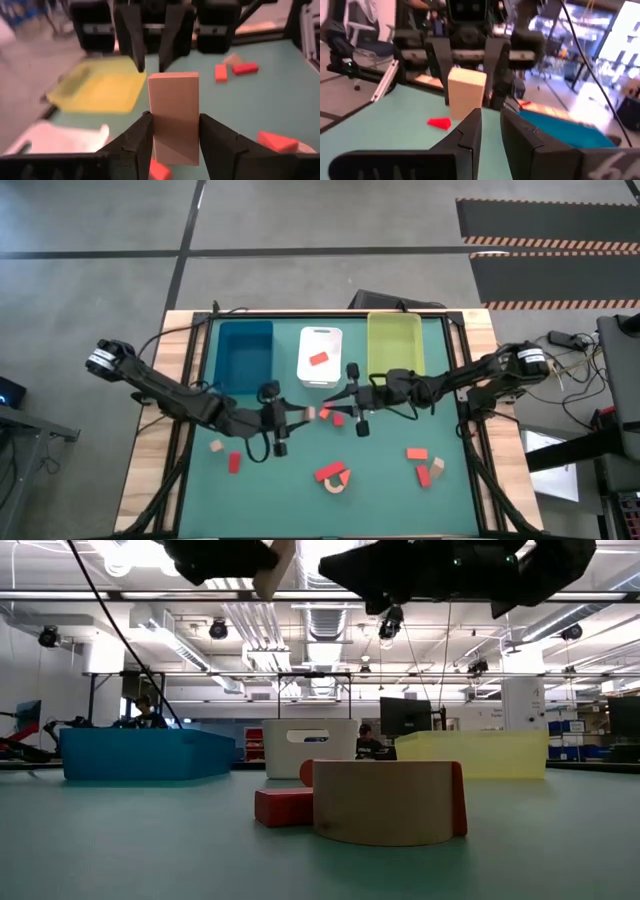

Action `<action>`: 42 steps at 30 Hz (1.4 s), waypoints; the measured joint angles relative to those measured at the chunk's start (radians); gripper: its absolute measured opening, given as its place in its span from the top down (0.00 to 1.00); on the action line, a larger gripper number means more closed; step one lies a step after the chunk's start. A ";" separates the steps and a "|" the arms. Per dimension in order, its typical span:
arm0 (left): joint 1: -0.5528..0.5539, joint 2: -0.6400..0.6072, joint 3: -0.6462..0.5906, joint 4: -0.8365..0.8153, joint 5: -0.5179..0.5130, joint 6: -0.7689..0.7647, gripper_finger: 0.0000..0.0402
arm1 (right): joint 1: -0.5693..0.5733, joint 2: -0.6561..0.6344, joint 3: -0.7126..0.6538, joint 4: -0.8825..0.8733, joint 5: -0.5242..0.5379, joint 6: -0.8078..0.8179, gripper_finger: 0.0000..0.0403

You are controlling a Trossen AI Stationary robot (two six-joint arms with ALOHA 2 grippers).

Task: Sort & place blocks by color
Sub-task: Put the top left light brown block into the yellow bin

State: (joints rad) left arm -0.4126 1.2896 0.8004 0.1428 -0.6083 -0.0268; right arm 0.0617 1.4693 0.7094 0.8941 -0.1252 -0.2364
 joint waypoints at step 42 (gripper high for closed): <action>0.047 0.019 -0.120 0.433 -0.034 0.271 0.71 | 0.014 0.195 0.102 0.330 0.073 0.065 0.58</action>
State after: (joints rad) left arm -0.3656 1.3089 0.6804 0.5762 -0.6418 0.2440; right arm 0.0761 1.6646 0.8116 1.2240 -0.0521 -0.1711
